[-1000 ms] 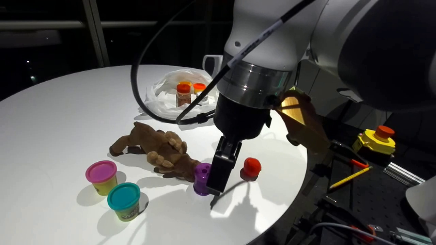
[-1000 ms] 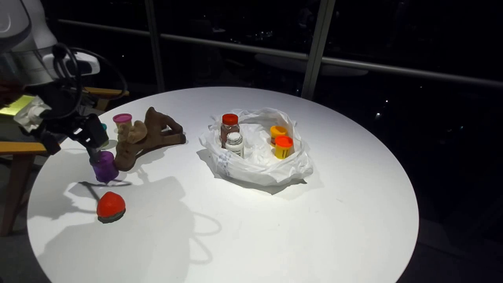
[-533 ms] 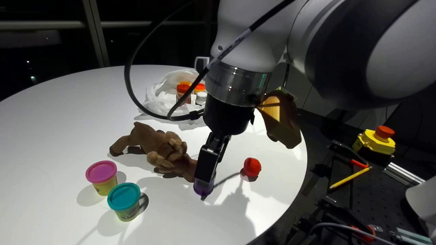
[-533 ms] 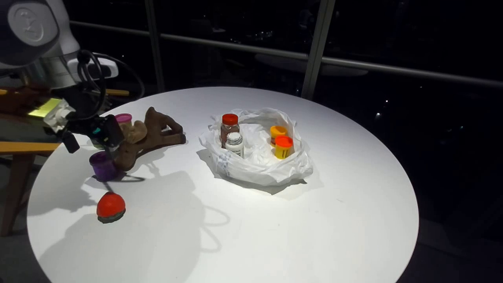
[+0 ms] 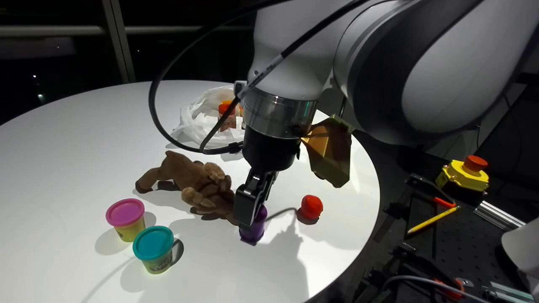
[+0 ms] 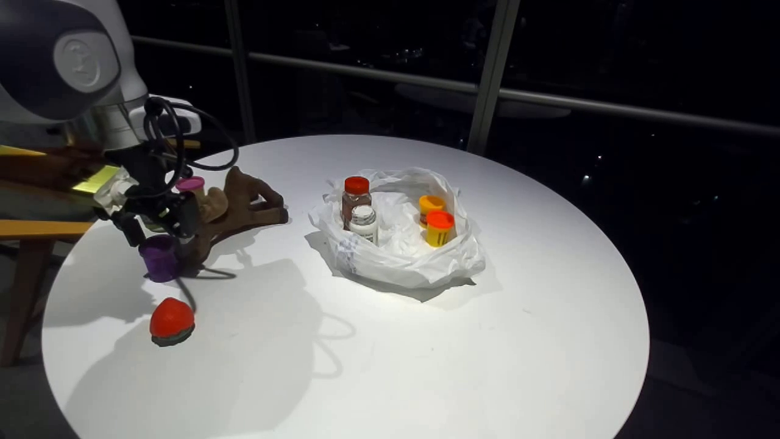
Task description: Put all the objects on the table in the plastic bag
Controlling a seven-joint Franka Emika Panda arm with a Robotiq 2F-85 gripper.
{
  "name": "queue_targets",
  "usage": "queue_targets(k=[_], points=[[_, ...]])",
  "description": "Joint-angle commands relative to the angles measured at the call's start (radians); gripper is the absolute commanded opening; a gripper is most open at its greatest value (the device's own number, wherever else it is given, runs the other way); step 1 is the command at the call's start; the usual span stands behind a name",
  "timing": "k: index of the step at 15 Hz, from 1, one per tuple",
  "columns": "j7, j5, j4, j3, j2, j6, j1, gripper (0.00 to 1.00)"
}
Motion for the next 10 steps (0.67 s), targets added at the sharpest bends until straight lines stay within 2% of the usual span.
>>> queue_targets(k=[1, 4, 5, 7, 9, 10], points=[[-0.012, 0.022, 0.028, -0.022, 0.013, -0.015, 0.023, 0.50], [0.004, 0.011, 0.023, -0.040, 0.003, -0.027, 0.036, 0.27], [0.033, -0.006, 0.024, -0.065, -0.005, -0.029, 0.056, 0.25], [0.138, -0.061, 0.045, -0.159, -0.028, -0.068, 0.131, 0.25], [0.196, -0.081, 0.082, -0.202, -0.072, -0.150, 0.151, 0.25], [0.202, -0.081, 0.107, -0.202, -0.102, -0.203, 0.138, 0.25]])
